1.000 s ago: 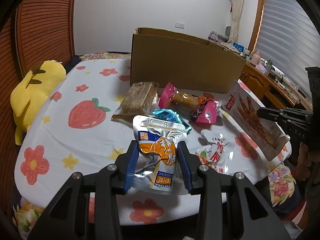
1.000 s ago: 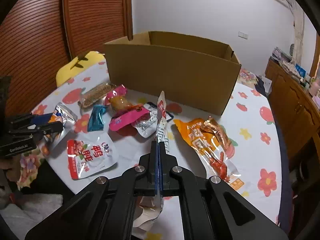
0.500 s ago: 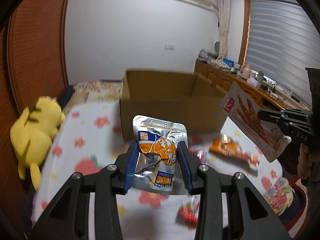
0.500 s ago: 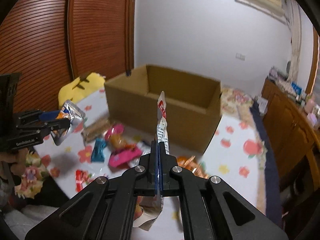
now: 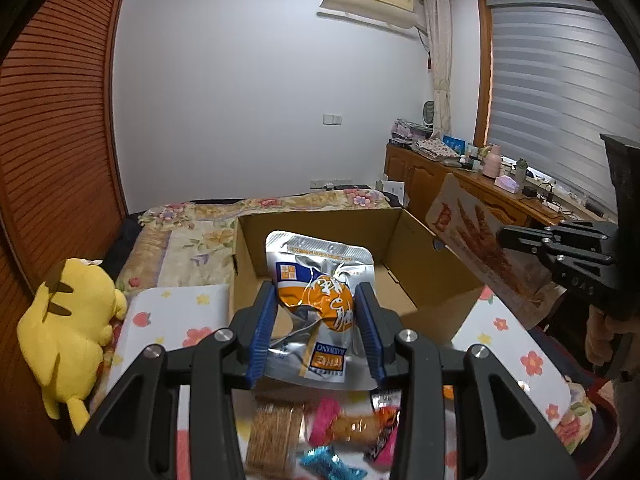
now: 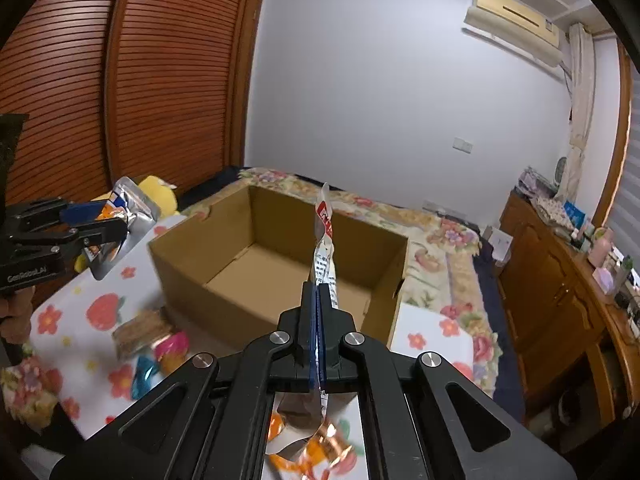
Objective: Organize snacks
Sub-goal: 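Drop the silver-orange pouch into the box with left tool while right tool carries white packet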
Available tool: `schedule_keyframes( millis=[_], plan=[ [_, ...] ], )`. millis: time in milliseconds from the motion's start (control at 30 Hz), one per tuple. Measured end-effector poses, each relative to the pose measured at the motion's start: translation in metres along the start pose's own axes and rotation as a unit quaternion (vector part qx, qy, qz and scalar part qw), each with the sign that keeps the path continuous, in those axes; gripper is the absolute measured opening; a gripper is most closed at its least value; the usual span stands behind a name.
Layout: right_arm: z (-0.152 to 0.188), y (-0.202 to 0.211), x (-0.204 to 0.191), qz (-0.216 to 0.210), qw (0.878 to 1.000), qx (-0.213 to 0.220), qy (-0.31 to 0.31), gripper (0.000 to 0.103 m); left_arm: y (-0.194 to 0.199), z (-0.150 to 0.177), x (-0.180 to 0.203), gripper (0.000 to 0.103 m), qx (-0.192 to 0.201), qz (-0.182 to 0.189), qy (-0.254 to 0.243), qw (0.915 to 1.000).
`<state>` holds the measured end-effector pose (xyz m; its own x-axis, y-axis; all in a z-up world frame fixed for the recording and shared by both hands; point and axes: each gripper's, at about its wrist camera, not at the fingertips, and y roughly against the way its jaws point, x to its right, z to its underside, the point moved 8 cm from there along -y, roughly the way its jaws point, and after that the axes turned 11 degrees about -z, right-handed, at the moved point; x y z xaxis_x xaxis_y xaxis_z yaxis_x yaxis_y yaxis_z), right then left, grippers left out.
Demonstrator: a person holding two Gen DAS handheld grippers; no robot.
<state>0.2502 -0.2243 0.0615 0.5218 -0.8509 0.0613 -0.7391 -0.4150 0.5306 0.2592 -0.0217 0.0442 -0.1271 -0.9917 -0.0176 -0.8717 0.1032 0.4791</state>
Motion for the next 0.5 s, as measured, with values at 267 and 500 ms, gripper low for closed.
schedule_keyframes(
  millis=[267, 500],
  plan=[
    [-0.010, -0.050, 0.017, 0.021, 0.999, -0.024, -0.007, 0.000, -0.042, -0.007, 0.011, 0.039, -0.018, -0.015, -0.022, 0.9995],
    [-0.006, -0.081, 0.031, 0.039, 0.998, -0.035, -0.023, 0.000, -0.079, -0.011, 0.020, 0.039, -0.036, -0.022, -0.006, 0.9991]
  ],
)
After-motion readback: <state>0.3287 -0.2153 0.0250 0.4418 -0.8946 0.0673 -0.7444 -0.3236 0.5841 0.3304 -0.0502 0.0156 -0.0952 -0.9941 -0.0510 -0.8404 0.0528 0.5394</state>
